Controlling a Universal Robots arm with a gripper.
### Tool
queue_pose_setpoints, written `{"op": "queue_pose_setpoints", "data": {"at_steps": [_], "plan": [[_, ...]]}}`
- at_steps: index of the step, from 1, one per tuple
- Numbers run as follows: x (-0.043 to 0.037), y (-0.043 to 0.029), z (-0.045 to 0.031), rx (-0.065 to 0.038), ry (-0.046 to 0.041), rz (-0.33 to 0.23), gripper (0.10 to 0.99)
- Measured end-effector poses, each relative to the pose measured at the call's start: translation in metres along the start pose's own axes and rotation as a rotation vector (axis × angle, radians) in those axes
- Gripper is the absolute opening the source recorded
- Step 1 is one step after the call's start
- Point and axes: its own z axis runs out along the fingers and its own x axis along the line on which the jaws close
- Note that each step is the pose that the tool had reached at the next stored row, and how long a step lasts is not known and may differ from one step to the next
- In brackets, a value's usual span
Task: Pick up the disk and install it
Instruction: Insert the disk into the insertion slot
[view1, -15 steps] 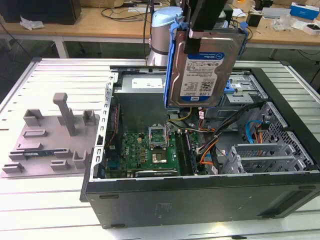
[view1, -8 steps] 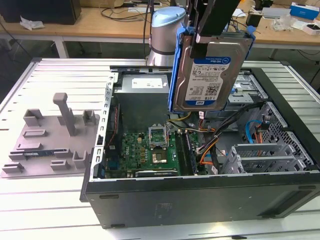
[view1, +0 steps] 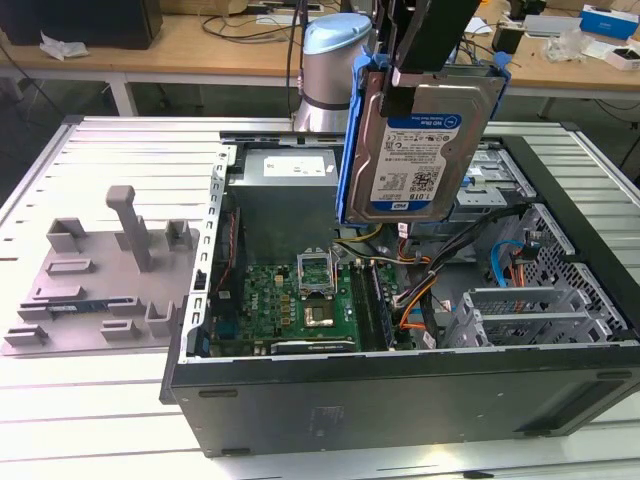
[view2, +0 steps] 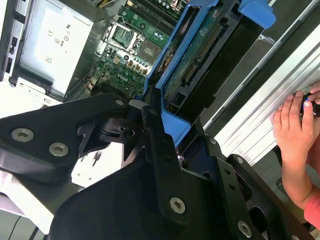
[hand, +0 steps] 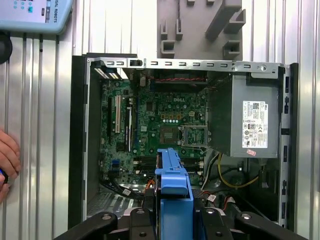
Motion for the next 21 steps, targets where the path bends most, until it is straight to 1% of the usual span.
{"op": "queue_pose_setpoints", "data": {"at_steps": [4, 6, 9, 10, 12, 13, 16, 21], "plan": [[0.0002, -0.0003, 0.0, 0.0, 0.0, 0.0, 0.369], [0.0074, -0.0083, 0.0002, 0.0, 0.0, 0.0, 0.369], [0.0171, -0.0159, 0.0006, 0.0, 0.0, 0.0, 0.369], [0.0204, -0.0174, 0.0009, 0.0, 0.0, 0.0, 0.369], [0.0319, -0.0206, 0.0024, 0.0, -0.0001, 0.0, 0.369], [0.0357, -0.0222, 0.0031, 0.0, -0.0001, 0.0, 0.369], [0.0456, -0.0294, 0.0049, 0.0, -0.0001, 0.0, 0.369], [0.0568, -0.0412, 0.007, 0.0, -0.0001, 0.0, 0.369]]}}
